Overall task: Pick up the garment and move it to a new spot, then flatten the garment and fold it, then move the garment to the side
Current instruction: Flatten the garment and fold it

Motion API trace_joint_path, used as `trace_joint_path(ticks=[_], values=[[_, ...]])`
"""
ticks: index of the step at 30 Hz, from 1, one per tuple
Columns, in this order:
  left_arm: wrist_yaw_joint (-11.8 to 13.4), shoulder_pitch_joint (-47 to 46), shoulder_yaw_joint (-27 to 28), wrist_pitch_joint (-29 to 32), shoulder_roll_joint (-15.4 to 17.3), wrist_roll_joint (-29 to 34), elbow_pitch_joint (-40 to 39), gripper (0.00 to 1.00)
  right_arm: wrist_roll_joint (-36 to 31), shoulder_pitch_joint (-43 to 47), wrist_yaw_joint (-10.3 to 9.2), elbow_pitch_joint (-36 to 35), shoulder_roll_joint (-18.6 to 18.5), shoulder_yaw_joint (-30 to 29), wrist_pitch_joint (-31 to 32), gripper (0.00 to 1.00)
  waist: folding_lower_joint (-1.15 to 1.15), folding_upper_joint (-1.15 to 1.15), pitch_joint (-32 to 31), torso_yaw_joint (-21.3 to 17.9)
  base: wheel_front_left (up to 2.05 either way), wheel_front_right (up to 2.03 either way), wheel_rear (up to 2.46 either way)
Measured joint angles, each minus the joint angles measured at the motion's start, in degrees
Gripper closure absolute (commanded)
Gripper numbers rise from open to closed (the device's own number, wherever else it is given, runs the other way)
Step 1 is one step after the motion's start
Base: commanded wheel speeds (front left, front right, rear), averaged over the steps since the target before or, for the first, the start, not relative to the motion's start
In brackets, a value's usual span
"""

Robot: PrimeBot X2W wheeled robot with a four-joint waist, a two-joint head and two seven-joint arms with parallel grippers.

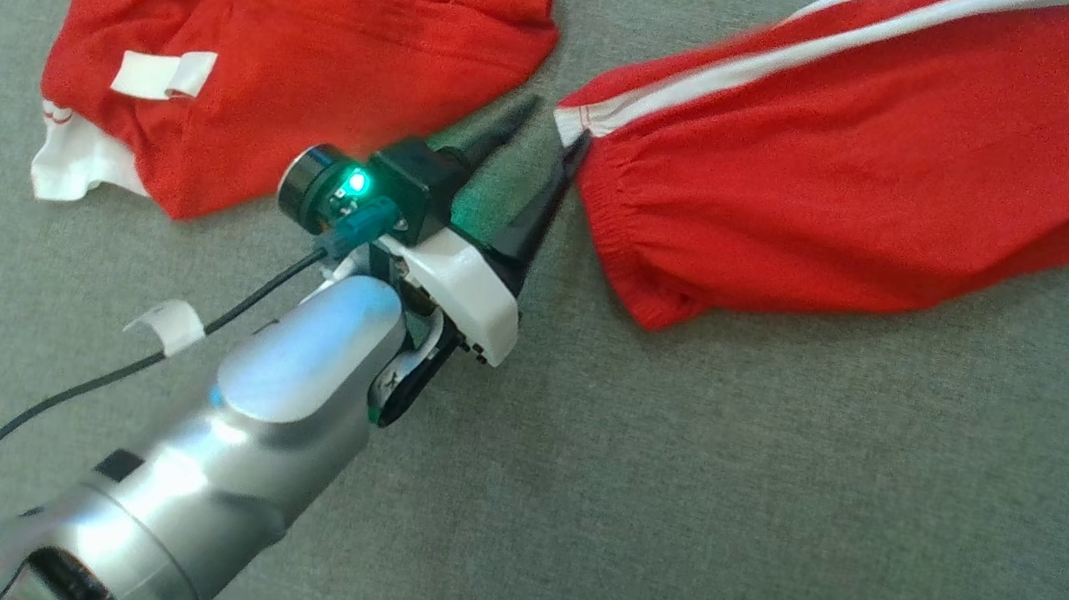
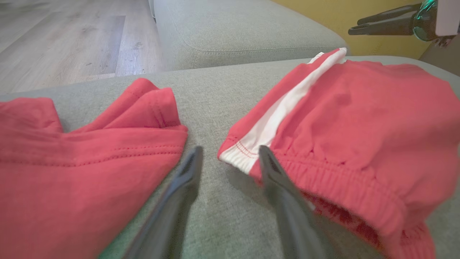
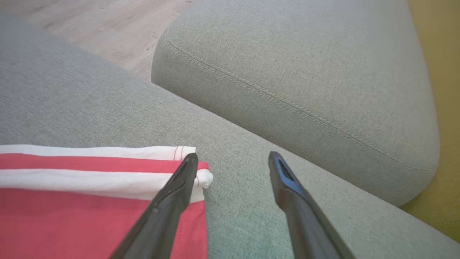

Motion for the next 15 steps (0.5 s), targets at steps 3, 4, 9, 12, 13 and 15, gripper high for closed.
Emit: trace_joint_path(ticks=[3,4,9,12,13,15], values=[[0.03,-0.08,0.16,-0.81,0.26,0.01,0.51,0.00,-0.01,-0.46,0.00,2.23,1.56,-0.09,-2.20,0.00,-0.02,0.00,-0.49,-0.71,0.00,0.00,0.00],[0.05,-0.13,0.35,-0.99,0.35,0.01,0.53,0.00,0.00,-0.46,0.00,2.91,2.05,-0.24,-3.08,0.00,-0.01,0.00,-0.74,-0.98,0.00,0.00,0.00],[1.10,-0.16,2.29,-2.18,1.49,0.01,-0.04,0.00,1.51,-0.44,0.00,5.05,3.74,-2.22,-9.46,0.00,-0.02,0.00,-2.61,-2.47,0.00,0.00,0.00],[2.34,-0.01,4.55,-2.76,2.82,0.01,-1.54,0.00,3.14,-0.21,0.00,5.32,4.35,-4.01,-14.73,0.00,-0.01,0.00,-4.28,-3.47,0.00,0.00,0.00],[2.61,0.18,5.66,-3.01,3.21,0.01,-2.42,0.00,3.65,-0.01,0.00,5.28,4.64,-4.58,-16.47,0.00,-0.02,0.00,-4.92,-3.83,0.00,0.00,0.00],[3.66,1.02,8.11,-3.02,3.99,0.01,-4.65,0.00,4.75,0.92,0.00,4.71,5.45,-6.14,-19.74,0.00,-0.02,0.00,-6.32,-4.61,0.00,0.00,0.00]])
